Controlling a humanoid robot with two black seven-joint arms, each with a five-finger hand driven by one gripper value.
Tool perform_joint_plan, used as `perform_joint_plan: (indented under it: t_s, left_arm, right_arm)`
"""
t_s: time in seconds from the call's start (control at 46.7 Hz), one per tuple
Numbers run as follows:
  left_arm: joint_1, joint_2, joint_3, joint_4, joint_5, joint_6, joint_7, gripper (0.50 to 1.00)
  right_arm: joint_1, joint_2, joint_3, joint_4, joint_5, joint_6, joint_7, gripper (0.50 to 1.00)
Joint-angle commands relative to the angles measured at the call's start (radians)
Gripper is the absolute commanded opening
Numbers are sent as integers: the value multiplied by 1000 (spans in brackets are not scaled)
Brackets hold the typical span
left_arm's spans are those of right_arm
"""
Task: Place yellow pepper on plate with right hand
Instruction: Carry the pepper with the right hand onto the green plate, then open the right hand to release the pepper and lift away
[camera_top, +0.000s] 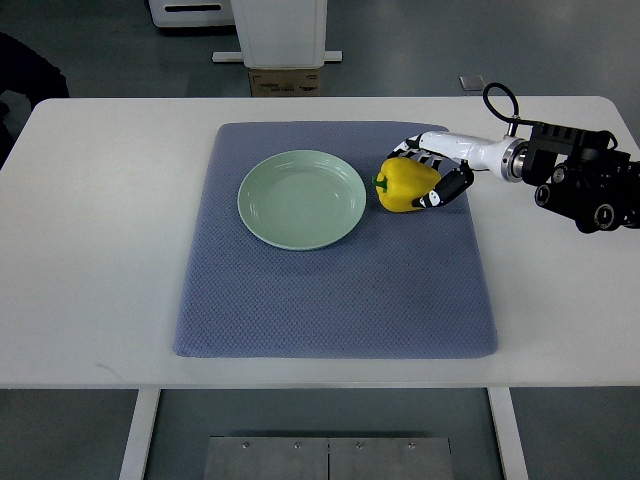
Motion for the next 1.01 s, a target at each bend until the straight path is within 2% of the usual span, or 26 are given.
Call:
perform_joint_plan:
  t_s: [0.0, 0.193, 0.321, 0.771, 0.985]
  left_arm:
    - [0, 0, 0, 0, 0, 0, 0, 1000]
    - [0, 0, 0, 0, 0, 0, 0, 1000]
    - [0, 0, 0, 0, 0, 0, 0, 1000]
    - [0, 0, 0, 0, 0, 0, 0, 1000]
    - [0, 0, 0, 0, 0, 0, 0, 1000]
  right_arm:
    - [24, -2, 2, 3, 5, 3, 3, 500]
    - [86, 9, 5, 15, 6, 13, -2, 500]
    - [104, 62, 8, 14, 8, 15, -7, 500]
    - [104, 231, 8, -11, 44, 15, -39, 500]
    - [72, 247, 8, -46, 52, 12, -46, 500]
